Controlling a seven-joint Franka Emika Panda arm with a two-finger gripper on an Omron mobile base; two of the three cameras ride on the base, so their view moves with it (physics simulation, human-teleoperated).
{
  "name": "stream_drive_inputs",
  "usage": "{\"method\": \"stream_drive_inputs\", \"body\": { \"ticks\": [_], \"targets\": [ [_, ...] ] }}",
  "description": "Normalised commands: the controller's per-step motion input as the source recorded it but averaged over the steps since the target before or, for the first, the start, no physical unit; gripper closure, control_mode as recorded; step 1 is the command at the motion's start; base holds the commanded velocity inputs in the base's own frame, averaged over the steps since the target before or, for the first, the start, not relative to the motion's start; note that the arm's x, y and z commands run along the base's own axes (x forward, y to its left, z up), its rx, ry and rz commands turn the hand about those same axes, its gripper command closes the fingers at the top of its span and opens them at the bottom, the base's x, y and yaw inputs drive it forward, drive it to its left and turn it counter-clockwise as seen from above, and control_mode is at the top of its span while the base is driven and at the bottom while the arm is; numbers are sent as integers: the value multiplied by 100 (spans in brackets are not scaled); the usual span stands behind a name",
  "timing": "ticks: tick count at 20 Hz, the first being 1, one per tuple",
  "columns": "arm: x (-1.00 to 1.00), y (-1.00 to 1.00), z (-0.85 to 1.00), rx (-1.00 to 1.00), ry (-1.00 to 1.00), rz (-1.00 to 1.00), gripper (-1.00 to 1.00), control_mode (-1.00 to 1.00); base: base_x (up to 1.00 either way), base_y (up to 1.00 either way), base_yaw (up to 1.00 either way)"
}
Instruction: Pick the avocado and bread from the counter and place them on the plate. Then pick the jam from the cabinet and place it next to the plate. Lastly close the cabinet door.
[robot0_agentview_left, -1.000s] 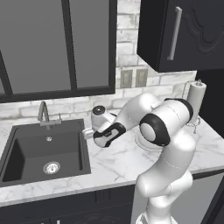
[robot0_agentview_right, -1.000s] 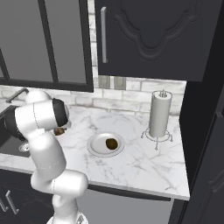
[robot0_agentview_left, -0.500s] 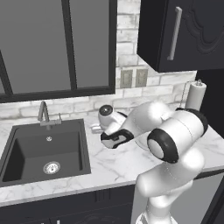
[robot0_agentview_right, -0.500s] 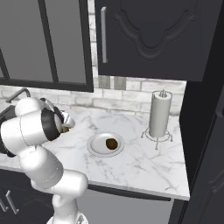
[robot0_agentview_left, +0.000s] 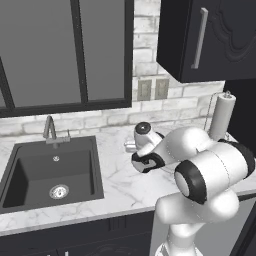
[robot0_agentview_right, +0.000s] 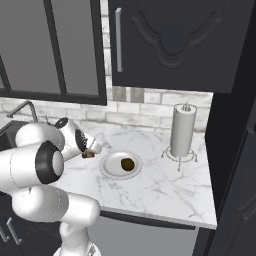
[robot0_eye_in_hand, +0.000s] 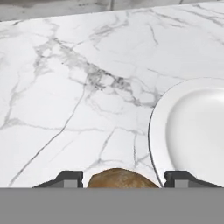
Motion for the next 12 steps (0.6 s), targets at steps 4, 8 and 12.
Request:
{"method": "stream_drive_inputs", "body": {
  "ticks": [4,8,12],
  "targets": [
    [-17,-89,0,6,0,-10,100,-100,0,0,0],
    [-7,-76,0,4,0,-9,100,-100,0,0,0],
    [0,-51,0,3,0,-4,100,-100,0,0,0]
  ]
}}
